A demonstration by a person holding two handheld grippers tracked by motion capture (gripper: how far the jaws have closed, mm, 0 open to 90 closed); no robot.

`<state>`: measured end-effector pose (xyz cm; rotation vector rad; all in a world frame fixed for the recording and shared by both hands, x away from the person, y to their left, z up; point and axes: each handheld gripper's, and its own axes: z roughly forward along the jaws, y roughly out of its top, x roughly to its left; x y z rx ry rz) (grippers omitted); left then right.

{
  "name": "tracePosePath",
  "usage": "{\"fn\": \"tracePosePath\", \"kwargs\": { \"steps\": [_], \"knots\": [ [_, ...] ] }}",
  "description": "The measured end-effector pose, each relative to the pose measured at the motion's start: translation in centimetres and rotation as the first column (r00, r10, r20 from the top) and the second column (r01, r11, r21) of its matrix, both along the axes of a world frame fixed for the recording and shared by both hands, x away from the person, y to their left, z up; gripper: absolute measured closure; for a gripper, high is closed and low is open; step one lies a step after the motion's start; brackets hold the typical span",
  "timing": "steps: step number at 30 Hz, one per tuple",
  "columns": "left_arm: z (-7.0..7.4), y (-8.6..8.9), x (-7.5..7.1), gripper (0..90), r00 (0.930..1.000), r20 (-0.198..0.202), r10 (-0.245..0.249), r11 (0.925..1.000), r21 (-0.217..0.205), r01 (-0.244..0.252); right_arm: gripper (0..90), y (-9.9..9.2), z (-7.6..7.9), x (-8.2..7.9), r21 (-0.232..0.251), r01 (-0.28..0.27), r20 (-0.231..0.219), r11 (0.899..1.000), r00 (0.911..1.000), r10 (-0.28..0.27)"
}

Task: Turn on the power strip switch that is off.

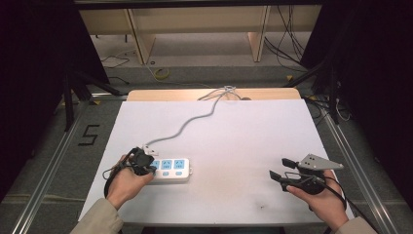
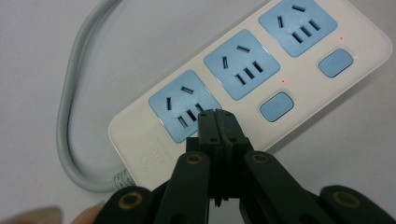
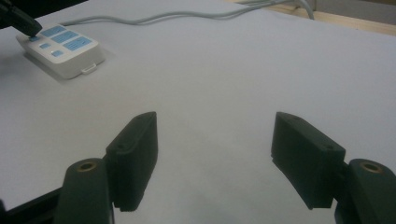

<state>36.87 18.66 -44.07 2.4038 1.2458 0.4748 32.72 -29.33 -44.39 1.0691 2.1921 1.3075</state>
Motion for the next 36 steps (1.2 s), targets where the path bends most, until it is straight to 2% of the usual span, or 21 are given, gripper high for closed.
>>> {"fn": "tracePosePath", "kwargs": {
  "steps": [15, 18, 22, 36],
  "knots": [
    [0.02, -0.42, 0.15, 89.9, 0.9999, -0.006, -0.014, 0.9994, 0.032, 0.015, 32.3, 0.00, -0.01, 0.01, 0.000, -0.003, 0.000, 1.000, 1.0000, 0.003],
    [0.07, -0.49, 0.27, 89.9, 0.9996, -0.019, -0.019, 0.9990, 0.040, 0.020, 32.3, 0.01, -0.01, 0.01, 0.000, -0.003, 0.000, 1.000, 1.0000, 0.003],
    [0.11, -0.51, 0.46, 89.9, 0.9991, -0.040, -0.016, 0.9994, 0.029, 0.017, 32.3, 0.00, -0.01, -0.02, 0.001, -0.002, -0.001, 1.000, 1.0000, 0.002],
    [0.20, -0.50, 0.85, 90.0, 0.9973, -0.073, -0.011, 0.9995, 0.030, 0.013, 32.3, 0.02, -0.01, -0.02, 0.000, -0.004, 0.000, 1.000, 1.0000, 0.004]
  ]
}}
